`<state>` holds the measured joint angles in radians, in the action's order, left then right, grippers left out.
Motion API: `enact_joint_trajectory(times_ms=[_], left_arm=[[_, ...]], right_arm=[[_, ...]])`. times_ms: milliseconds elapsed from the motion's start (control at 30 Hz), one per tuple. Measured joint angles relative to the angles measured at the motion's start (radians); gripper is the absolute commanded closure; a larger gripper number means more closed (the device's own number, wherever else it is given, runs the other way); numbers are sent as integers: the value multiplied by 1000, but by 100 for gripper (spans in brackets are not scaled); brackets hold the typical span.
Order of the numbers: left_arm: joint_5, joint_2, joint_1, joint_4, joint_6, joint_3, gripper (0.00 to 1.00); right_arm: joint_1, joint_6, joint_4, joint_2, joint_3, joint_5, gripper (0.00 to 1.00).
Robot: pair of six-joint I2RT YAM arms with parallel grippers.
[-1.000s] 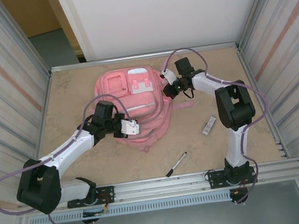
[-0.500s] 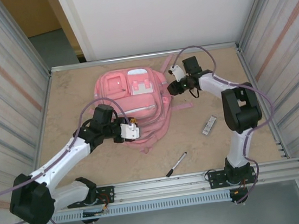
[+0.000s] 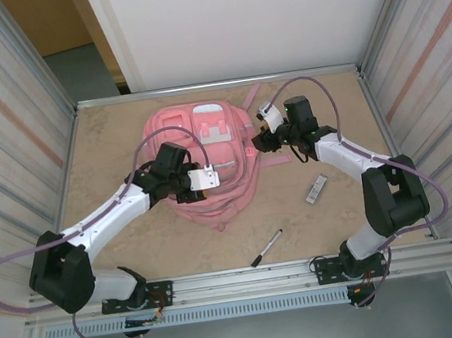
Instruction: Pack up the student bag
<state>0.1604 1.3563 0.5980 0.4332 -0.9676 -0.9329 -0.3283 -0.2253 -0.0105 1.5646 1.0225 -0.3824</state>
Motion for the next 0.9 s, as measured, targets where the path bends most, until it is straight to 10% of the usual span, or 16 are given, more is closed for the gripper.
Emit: enact_joint_trajectory(times_ms=[300,467,900], left_arm=[[-175,95,0,-27,19,-2,64],[-214,161,8,-28,14,0,100],[-59,-68,-68,-56,-63,80,100]], right_arm=[[-33,-84,-5,16,0,6,51],[-59,-252,-64,59,11,-42,50],[-88,-713,-200,216,138,-173,42]])
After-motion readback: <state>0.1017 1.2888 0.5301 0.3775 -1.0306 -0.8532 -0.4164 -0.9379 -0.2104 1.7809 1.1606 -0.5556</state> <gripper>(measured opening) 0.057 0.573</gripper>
